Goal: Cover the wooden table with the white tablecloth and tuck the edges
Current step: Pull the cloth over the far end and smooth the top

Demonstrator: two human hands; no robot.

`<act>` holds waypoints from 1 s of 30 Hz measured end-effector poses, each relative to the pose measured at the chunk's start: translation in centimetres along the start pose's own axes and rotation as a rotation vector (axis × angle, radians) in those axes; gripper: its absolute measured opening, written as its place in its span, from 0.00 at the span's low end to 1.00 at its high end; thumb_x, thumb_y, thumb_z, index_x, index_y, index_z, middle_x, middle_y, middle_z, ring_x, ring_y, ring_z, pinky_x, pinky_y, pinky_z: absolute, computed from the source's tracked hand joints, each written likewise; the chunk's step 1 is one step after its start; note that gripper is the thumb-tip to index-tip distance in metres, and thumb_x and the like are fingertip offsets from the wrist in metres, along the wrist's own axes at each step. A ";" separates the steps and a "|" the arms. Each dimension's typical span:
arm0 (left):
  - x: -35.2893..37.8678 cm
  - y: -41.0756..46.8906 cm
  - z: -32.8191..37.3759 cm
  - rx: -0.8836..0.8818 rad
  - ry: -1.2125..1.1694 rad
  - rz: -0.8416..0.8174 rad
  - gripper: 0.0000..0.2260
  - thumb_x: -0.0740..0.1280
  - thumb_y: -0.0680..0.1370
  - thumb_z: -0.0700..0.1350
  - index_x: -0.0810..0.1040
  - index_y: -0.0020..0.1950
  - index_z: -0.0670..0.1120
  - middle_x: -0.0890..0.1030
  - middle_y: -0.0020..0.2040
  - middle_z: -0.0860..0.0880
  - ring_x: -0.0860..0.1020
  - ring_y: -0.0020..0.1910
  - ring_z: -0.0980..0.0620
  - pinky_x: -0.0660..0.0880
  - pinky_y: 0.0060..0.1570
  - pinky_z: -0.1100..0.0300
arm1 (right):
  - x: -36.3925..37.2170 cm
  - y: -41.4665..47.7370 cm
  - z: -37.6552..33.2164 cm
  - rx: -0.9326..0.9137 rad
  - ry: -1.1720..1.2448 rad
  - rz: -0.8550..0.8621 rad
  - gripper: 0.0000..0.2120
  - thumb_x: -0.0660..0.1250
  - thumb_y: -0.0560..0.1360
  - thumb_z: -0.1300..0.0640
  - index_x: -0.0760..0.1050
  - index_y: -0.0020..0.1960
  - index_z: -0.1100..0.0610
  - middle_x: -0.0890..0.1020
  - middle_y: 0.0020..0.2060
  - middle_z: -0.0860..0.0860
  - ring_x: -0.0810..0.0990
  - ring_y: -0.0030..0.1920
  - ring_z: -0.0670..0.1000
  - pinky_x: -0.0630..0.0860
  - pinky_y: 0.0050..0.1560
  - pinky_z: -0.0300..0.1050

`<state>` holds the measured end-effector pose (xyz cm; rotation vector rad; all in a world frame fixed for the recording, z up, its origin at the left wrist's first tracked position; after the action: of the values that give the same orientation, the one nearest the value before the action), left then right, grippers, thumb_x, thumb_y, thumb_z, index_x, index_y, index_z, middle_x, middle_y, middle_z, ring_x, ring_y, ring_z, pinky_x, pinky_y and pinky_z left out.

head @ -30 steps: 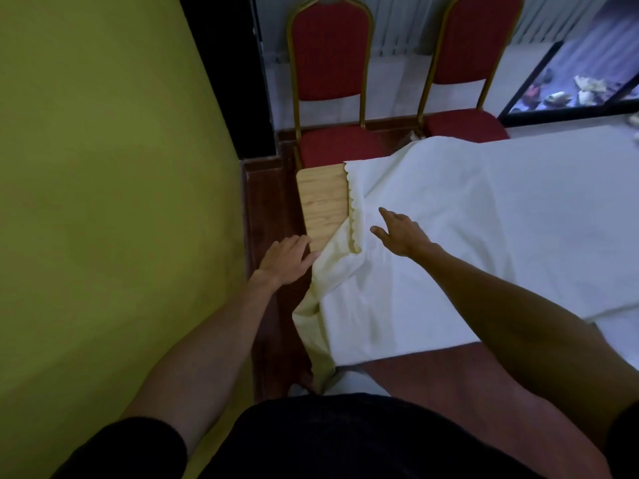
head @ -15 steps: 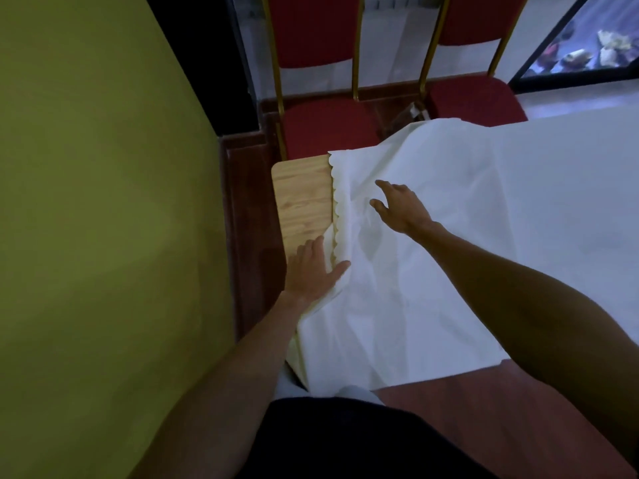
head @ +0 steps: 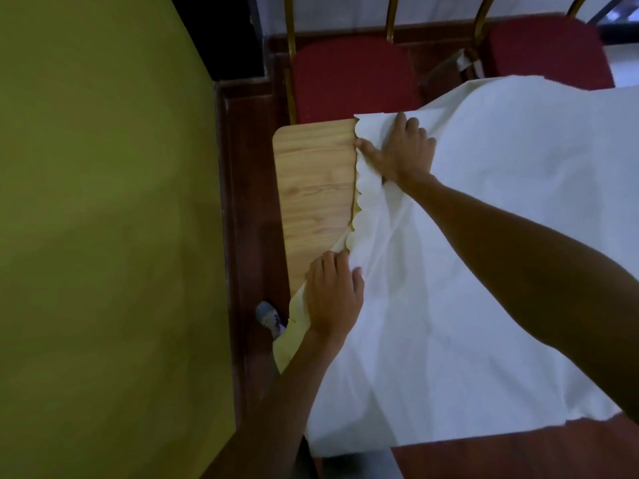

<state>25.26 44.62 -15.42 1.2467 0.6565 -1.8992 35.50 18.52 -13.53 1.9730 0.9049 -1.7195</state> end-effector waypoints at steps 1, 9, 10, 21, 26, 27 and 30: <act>0.3 0.1 -0.3 0.012 -0.009 0.046 0.10 0.63 0.82 0.48 0.77 0.57 0.44 0.78 0.48 0.46 0.76 0.46 0.47 0.76 0.46 0.52 | 0.3 0.8 -0.6 0.029 0.019 0.007 0.47 0.55 0.74 0.23 0.63 0.74 0.62 0.75 0.65 0.61 0.77 0.62 0.64 0.73 0.59 0.60; -0.4 2.1 -2.1 0.015 -0.142 0.166 0.08 0.61 0.83 0.43 0.80 0.51 0.43 0.78 0.43 0.48 0.76 0.36 0.52 0.76 0.30 0.60 | 2.8 2.0 -5.2 -0.141 0.026 0.154 0.13 0.58 0.84 0.55 0.73 0.63 0.61 0.81 0.56 0.59 0.82 0.51 0.61 0.74 0.48 0.53; -0.9 2.5 -2.5 -0.009 -0.180 0.175 0.10 0.60 0.84 0.44 0.79 0.52 0.42 0.78 0.43 0.47 0.77 0.37 0.51 0.76 0.31 0.60 | 2.7 2.1 -5.8 -0.157 0.042 0.154 0.11 0.59 0.83 0.57 0.74 0.62 0.61 0.81 0.55 0.59 0.82 0.51 0.60 0.74 0.48 0.53; -6.8 3.8 -11.2 -0.301 -0.339 0.295 0.12 0.57 0.83 0.44 0.77 0.53 0.40 0.76 0.45 0.45 0.77 0.40 0.43 0.76 0.34 0.51 | 1.7 2.2 -18.6 -0.361 0.345 0.194 0.10 0.59 0.84 0.61 0.76 0.59 0.63 0.82 0.52 0.58 0.79 0.47 0.53 0.73 0.48 0.42; -8.1 3.3 -14.5 -0.377 -0.266 0.324 0.06 0.62 0.83 0.39 0.77 0.53 0.39 0.77 0.45 0.44 0.77 0.40 0.47 0.67 0.39 0.66 | 3.1 1.7 -24.1 -0.450 0.337 0.199 0.09 0.59 0.83 0.62 0.76 0.59 0.63 0.82 0.50 0.58 0.81 0.45 0.55 0.74 0.43 0.45; -8.2 3.1 -15.3 -0.392 -0.250 0.335 0.06 0.62 0.83 0.39 0.77 0.52 0.39 0.77 0.45 0.44 0.76 0.40 0.49 0.65 0.41 0.69 | 3.6 1.6 -25.0 -0.457 0.334 0.192 0.09 0.59 0.83 0.63 0.75 0.59 0.63 0.82 0.50 0.58 0.81 0.44 0.56 0.74 0.43 0.46; -8.5 2.5 -17.2 -0.407 -0.180 0.375 0.06 0.63 0.82 0.39 0.78 0.51 0.38 0.78 0.45 0.43 0.70 0.44 0.57 0.63 0.46 0.71 | 4.9 1.3 -26.2 -0.476 0.318 0.148 0.09 0.61 0.82 0.63 0.76 0.59 0.62 0.82 0.52 0.58 0.82 0.45 0.58 0.80 0.46 0.52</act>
<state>38.42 58.73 -14.34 0.8576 0.6243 -1.4564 55.91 35.75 -13.56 1.9450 1.1173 -1.0049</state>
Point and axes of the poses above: each hand's wrist, its own y-axis towards the middle knuckle, its own x-axis out of the palm, z = x × y, the point moved 3 cm from there along y, towards the middle knuckle
